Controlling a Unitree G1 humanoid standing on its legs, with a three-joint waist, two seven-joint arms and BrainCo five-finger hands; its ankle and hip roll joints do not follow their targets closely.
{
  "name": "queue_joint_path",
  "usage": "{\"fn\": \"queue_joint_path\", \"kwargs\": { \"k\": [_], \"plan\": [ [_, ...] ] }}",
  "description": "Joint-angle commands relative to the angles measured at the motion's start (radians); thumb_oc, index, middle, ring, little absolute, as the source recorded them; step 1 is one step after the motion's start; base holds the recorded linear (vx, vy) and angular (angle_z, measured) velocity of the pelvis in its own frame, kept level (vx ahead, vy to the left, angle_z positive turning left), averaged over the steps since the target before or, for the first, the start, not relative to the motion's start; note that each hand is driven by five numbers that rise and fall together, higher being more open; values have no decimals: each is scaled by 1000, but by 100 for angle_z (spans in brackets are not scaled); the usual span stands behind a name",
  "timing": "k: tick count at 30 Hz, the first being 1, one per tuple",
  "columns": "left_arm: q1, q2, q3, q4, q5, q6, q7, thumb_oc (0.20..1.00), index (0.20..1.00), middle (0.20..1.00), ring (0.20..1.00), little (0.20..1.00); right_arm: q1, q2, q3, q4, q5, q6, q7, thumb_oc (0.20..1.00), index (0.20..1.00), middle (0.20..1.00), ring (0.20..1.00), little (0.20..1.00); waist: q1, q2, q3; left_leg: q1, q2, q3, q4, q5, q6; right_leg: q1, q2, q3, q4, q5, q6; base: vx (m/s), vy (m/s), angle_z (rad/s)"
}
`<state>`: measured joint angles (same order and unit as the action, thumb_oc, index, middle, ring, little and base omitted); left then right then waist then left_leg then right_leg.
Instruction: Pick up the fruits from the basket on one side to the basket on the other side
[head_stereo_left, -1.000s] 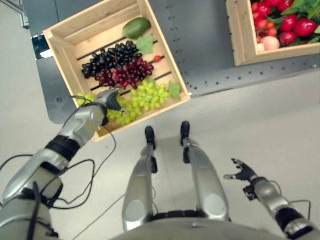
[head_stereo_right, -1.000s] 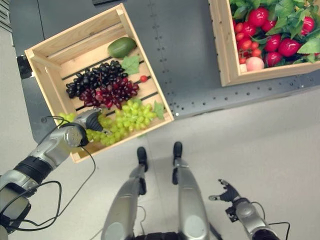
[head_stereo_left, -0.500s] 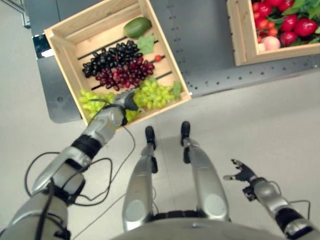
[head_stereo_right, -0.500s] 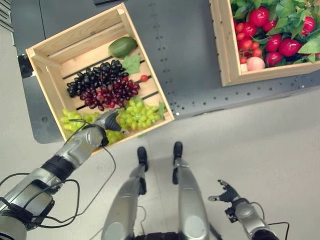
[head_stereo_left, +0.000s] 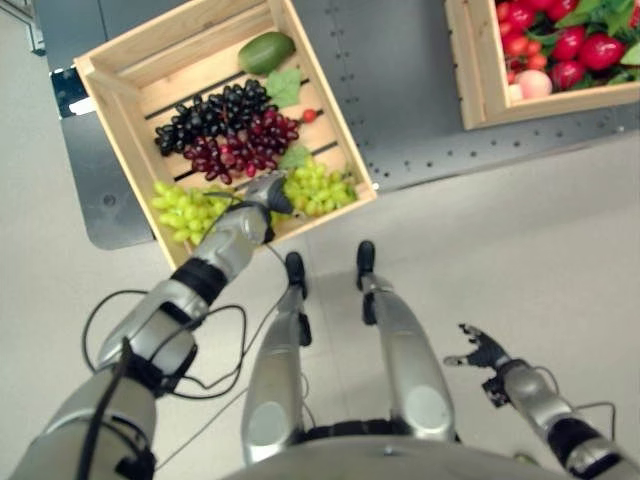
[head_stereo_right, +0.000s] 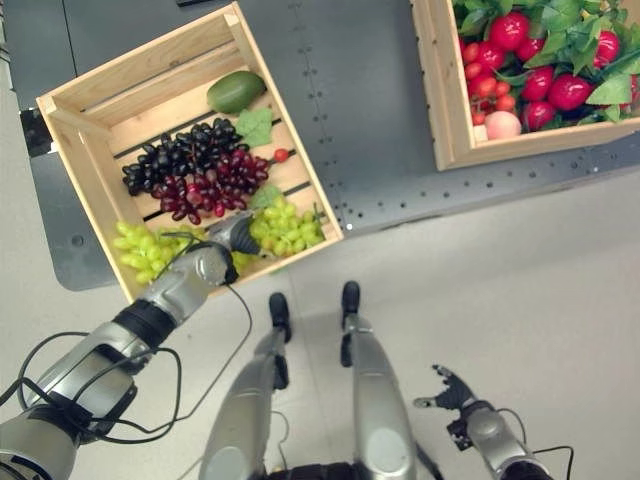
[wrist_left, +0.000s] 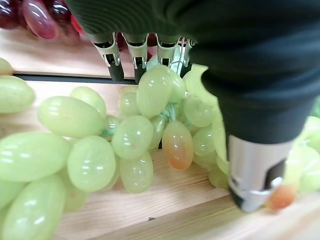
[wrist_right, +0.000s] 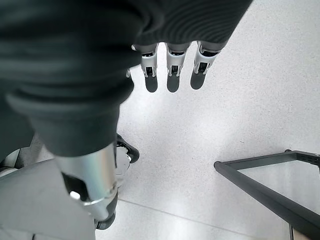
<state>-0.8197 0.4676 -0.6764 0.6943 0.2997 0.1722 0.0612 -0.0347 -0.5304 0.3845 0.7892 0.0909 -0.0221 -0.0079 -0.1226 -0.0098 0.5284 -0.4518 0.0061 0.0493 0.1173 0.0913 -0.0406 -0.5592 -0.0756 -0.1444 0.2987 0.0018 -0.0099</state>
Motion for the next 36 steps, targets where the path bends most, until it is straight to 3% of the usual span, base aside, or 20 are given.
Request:
{"fn": "queue_joint_path", "kwargs": {
  "k": [1, 8, 9, 10, 11, 12, 13, 36],
  "plan": [
    [-27, -51, -15, 11, -8, -41, 7, 1000, 1000, 1000, 1000, 1000, 47, -29, 18, -10, 34, -17, -13, 1000, 1000, 1000, 1000, 1000, -16, -32, -17, -62, -46, -2, 99, -71, 43, -1, 26, 1, -6, 10, 72, 0, 0, 0],
    [-18, -87, -22, 104, -22, -51, 42, 1000, 1000, 1000, 1000, 1000, 39, -24, 35, -12, 51, -30, -28, 1000, 1000, 1000, 1000, 1000, -21, -50, -18, -72, -40, -1, 99, -68, 43, -11, 30, 2, -7, 12, 71, 0, 0, 0],
    [-17, -89, -24, 111, -23, -51, 44, 912, 912, 912, 912, 912, 38, -23, 37, -13, 53, -31, -30, 1000, 1000, 1000, 1000, 1000, -21, -51, -17, -74, -40, -1, 100, -68, 43, -11, 30, 2, -6, 12, 71, 0, 0, 0],
    [-13, -91, -26, 126, -22, -51, 43, 633, 633, 633, 633, 633, 39, -23, 38, -15, 54, -32, -33, 1000, 1000, 1000, 1000, 1000, -22, -53, -18, -76, -40, -1, 102, -69, 44, -16, 31, 2, -2, 12, 71, 0, 0, 0],
    [-13, -91, -26, 126, -22, -52, 43, 564, 564, 564, 564, 564, 39, -23, 38, -15, 54, -32, -33, 1000, 1000, 1000, 1000, 1000, -22, -53, -18, -76, -40, 0, 102, -69, 44, -16, 31, 2, -2, 11, 71, 0, 0, 0],
    [-12, -92, -25, 134, -24, -50, 46, 275, 275, 275, 275, 275, 37, -24, 40, -13, 54, -33, -35, 1000, 1000, 1000, 1000, 1000, -21, -54, -19, -78, -41, -1, 104, -70, 44, -17, 31, 3, -1, 12, 71, 0, 0, 0],
    [-11, -91, -27, 136, -23, -52, 47, 203, 203, 203, 203, 203, 36, -24, 42, -13, 53, -32, -36, 1000, 1000, 1000, 1000, 1000, -22, -54, -19, -81, -40, 0, 107, -71, 44, -19, 31, 3, 0, 12, 71, 0, 0, 0],
    [18, -81, -19, 139, -31, -57, 56, 200, 200, 200, 200, 200, 37, -26, 48, -26, 60, -41, -49, 1000, 1000, 1000, 1000, 1000, -15, -51, -23, -86, -43, -5, 112, -72, 44, -24, 28, 2, 3, 15, 69, 0, 0, 0]
  ]
}}
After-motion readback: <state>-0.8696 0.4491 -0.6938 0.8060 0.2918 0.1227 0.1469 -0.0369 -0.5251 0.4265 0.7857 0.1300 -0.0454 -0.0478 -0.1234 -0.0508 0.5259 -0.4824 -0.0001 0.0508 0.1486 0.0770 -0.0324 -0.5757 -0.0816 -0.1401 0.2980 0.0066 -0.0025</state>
